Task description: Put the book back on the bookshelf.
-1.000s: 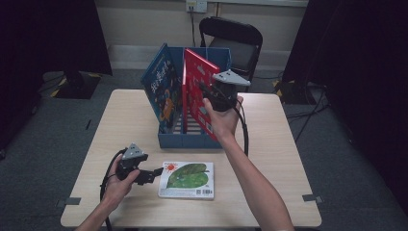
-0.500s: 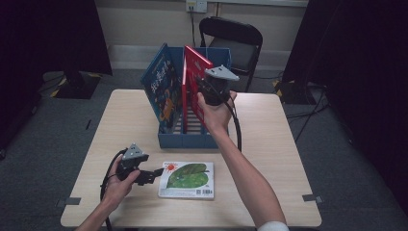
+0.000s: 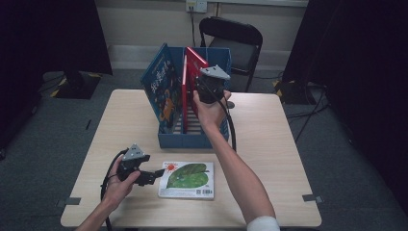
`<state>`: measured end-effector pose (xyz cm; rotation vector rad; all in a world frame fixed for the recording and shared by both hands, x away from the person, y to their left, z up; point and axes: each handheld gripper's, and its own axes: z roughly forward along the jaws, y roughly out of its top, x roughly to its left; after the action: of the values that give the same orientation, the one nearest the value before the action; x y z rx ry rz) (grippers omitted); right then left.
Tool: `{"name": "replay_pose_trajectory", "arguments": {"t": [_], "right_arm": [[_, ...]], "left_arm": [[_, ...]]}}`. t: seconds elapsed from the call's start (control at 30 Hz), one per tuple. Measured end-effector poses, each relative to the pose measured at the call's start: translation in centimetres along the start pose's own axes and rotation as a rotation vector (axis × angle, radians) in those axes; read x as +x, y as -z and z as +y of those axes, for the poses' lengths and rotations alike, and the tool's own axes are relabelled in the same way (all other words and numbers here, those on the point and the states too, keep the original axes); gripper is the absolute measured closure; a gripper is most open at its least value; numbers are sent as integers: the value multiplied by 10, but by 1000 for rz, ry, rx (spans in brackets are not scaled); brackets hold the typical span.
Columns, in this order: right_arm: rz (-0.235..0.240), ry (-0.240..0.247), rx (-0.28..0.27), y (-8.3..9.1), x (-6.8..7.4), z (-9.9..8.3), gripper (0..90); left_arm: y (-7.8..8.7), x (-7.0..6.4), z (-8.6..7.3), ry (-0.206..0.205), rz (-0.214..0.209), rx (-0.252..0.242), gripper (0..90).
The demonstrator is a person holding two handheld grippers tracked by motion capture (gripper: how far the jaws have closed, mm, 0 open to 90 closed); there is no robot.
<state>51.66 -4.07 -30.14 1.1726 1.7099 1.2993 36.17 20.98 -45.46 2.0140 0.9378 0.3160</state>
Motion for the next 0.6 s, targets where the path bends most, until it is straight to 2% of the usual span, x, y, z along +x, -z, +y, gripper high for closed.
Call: {"name": "replay_pose_trajectory", "arguments": {"t": [0.6], "right_arm": [[-64, -52, 1, -26, 6, -9, 806]], "left_arm": [[-1, -3, 1, -24, -31, -1, 160]]}}
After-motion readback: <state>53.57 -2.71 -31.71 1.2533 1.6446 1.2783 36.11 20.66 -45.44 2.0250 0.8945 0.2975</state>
